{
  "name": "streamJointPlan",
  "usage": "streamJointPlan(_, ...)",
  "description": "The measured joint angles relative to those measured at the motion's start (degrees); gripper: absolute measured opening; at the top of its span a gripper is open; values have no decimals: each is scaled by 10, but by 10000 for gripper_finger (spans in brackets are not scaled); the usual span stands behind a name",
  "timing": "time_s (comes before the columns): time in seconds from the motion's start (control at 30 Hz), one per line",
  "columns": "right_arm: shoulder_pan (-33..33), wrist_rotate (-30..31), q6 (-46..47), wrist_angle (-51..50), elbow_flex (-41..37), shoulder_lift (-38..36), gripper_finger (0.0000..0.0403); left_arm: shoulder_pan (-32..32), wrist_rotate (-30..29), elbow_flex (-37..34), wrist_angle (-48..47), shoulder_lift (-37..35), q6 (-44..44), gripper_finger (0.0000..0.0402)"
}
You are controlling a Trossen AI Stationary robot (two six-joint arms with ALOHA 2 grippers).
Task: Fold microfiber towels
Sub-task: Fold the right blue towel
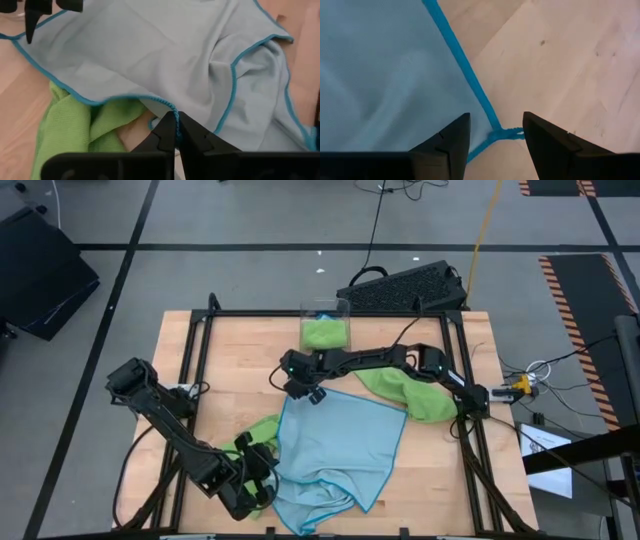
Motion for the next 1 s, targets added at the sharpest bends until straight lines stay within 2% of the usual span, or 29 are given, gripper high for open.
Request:
streamJointPlan(0.1,0,3,-5,-1,0,0,153,0,1,0,0,0,0,6)
streamJointPlan(0.23,1,36,-14,11,0,0,139,0,1,0,0,0,0,9)
streamJointPlan(0.4,1,43,26,7,18,0,159,0,1,0,1,0,0,11)
streamJointPlan(0.57,2,42,26,0,19,0,180,0,1,0,6,0,-1,7)
streamJointPlan(0.67,0,26,29,-6,19,0,179,0,1,0,8,0,-2,14)
streamJointPlan(0.87,2,27,9,-8,19,22,175,0,1,0,10,0,-3,4)
streamJointPlan(1.0,5,31,-1,-3,21,33,167,0,1,0,16,0,-3,13)
